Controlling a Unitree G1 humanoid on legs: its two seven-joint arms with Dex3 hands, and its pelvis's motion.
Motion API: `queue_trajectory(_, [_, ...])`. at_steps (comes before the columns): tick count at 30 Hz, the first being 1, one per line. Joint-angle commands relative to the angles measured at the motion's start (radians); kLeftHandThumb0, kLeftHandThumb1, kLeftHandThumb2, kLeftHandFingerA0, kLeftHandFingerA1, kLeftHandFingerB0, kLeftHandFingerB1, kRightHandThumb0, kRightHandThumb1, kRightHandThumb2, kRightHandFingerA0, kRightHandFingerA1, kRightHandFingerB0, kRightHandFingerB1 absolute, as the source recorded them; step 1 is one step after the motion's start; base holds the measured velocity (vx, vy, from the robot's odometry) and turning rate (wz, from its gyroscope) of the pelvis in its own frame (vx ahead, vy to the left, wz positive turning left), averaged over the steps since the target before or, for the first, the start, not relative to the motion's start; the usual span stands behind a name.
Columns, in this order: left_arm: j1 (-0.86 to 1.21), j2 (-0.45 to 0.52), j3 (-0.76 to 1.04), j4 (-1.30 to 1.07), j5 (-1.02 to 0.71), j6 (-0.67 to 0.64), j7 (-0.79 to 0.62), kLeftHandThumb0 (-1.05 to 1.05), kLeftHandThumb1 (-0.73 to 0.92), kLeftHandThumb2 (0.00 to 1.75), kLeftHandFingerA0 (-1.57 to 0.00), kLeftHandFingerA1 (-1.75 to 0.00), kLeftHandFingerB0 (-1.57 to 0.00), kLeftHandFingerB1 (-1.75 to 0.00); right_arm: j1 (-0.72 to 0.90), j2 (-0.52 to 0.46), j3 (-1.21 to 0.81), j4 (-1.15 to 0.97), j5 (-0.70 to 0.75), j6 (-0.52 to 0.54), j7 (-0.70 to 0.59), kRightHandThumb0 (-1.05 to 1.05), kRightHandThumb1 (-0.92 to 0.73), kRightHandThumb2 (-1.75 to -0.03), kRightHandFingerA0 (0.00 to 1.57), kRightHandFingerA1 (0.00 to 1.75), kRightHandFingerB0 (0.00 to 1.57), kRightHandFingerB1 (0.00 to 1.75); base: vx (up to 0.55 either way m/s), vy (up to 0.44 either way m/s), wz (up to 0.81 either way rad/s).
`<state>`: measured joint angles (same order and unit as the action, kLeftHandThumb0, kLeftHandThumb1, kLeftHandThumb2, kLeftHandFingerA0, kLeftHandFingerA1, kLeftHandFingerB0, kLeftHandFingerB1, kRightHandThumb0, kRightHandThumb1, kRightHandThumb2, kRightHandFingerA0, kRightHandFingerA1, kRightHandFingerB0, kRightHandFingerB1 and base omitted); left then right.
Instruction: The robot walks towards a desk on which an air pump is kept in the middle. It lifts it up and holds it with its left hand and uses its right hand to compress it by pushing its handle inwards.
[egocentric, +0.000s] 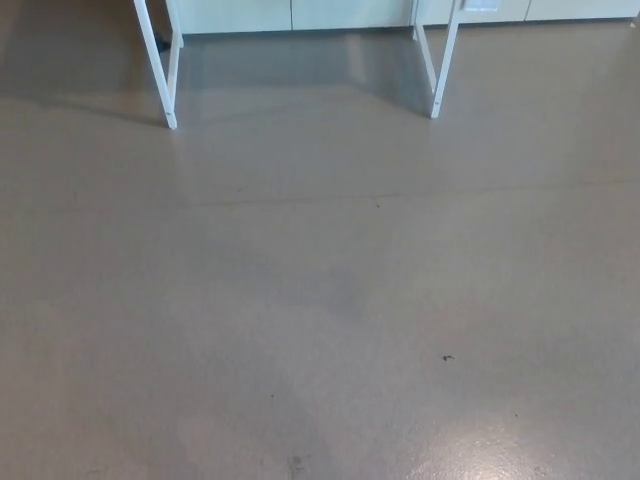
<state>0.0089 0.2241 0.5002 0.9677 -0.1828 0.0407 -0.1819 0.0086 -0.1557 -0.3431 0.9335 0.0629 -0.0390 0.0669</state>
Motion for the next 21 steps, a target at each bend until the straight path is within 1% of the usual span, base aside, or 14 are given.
queue_trajectory(1, [-0.046,0.040,0.142,0.038,-0.186,0.002,-0.112,0.01,0.75,0.60,-0.39,-0.40,-0.32,-0.33,-0.033,-0.015,-0.140,0.088,0.152,-0.105,0.037,-0.13,-0.74,-0.61,0.48,0.43,0.35,0.37,0.00,0.000,0.00])
queue_trajectory(2, [-0.053,0.040,0.143,0.042,-0.181,0.002,-0.111,-0.01,0.75,0.61,-0.38,-0.40,-0.34,-0.33,-0.037,-0.015,-0.139,0.100,0.143,-0.116,0.037,-0.14,-0.74,-0.61,0.49,0.45,0.37,0.38,0.11,-0.047,0.18])
queue_trajectory(5, [-0.068,0.039,0.152,0.059,-0.176,-0.005,-0.118,-0.01,0.75,0.61,-0.37,-0.41,-0.33,-0.33,-0.044,-0.013,-0.139,0.117,0.128,-0.148,0.046,-0.15,-0.74,-0.61,0.51,0.45,0.38,0.38,-0.05,0.013,0.24])
queue_trajectory(6, [-0.071,0.040,0.155,0.066,-0.177,-0.009,-0.124,-0.02,0.71,0.60,-0.38,-0.42,-0.34,-0.34,-0.042,-0.013,-0.133,0.117,0.119,-0.164,0.049,-0.18,-0.71,-0.61,0.52,0.45,0.39,0.38,-0.08,0.010,-0.12])
queue_trajectory(7, [-0.074,0.042,0.157,0.072,-0.180,-0.013,-0.129,-0.02,0.71,0.60,-0.38,-0.42,-0.34,-0.34,-0.037,-0.011,-0.124,0.112,0.109,-0.180,0.052,-0.18,-0.71,-0.61,0.52,0.45,0.39,0.38,-0.08,0.019,-0.02])
queue_trajectory(8, [-0.078,0.045,0.158,0.077,-0.181,-0.013,-0.134,-0.03,0.50,0.94,-0.30,-0.57,-0.21,-0.51,-0.040,-0.009,-0.124,0.108,0.112,-0.184,0.051,-0.18,-0.70,-0.60,0.52,0.45,0.40,0.38,0.00,0.000,0.00])
queue_trajectory(9, [-0.081,0.046,0.158,0.079,-0.182,-0.013,-0.136,-0.03,0.50,0.94,-0.30,-0.57,-0.21,-0.51,-0.042,-0.007,-0.124,0.103,0.115,-0.183,0.050,-0.18,-0.70,-0.60,0.52,0.45,0.40,0.38,0.06,0.048,-0.07])
queue_trajectory(10, [-0.082,0.048,0.156,0.078,-0.182,-0.011,-0.140,-0.04,0.73,0.61,-0.40,-0.41,-0.32,-0.33,-0.043,-0.004,-0.125,0.095,0.120,-0.184,0.050,-0.20,-0.70,-0.60,0.55,0.46,0.40,0.38,0.07,0.082,-0.07])
queue_trajectory(13, [-0.073,0.051,0.151,0.078,-0.186,-0.011,-0.157,-0.03,0.74,0.61,-0.39,-0.41,-0.31,-0.33,-0.044,-0.005,-0.124,0.098,0.123,-0.187,0.035,-0.18,-0.70,-0.60,0.57,0.47,0.40,0.38,0.09,0.169,-0.17])
queue_trajectory(14, [-0.070,0.052,0.149,0.077,-0.190,-0.006,-0.164,-0.02,0.54,0.98,-0.25,-0.55,-0.18,-0.50,-0.043,-0.004,-0.124,0.101,0.125,-0.193,0.030,-0.18,-0.70,-0.60,0.56,0.47,0.40,0.39,0.13,0.237,-0.35])
queue_trajectory(15, [-0.070,0.053,0.148,0.075,-0.191,-0.003,-0.166,-0.02,0.54,0.98,-0.25,-0.55,-0.18,-0.50,-0.041,-0.003,-0.124,0.101,0.127,-0.198,0.032,-0.18,-0.70,-0.60,0.56,0.47,0.40,0.39,0.16,0.360,-0.41])
queue_trajectory(16, [-0.069,0.052,0.145,0.072,-0.193,-0.001,-0.166,-0.01,0.77,0.62,-0.38,-0.40,-0.30,-0.32,-0.036,-0.002,-0.122,0.101,0.128,-0.205,0.035,-0.19,-0.70,-0.60,0.56,0.47,0.40,0.39,0.22,0.350,-0.25])
queue_trajectory(19, [-0.071,0.056,0.141,0.074,-0.201,-0.001,-0.186,-0.01,0.79,0.63,-0.34,-0.39,-0.28,-0.32,-0.029,-0.004,-0.119,0.109,0.128,-0.214,0.042,-0.18,-0.71,-0.60,0.54,0.46,0.39,0.39,0.27,0.456,0.09])
queue_trajectory(21, [-0.071,0.059,0.139,0.075,-0.202,-0.001,-0.193,-0.05,0.79,0.63,-0.33,-0.39,-0.28,-0.31,-0.027,-0.004,-0.119,0.112,0.131,-0.217,0.047,-0.18,-0.71,-0.60,0.52,0.46,0.37,0.38,0.27,0.150,0.09])
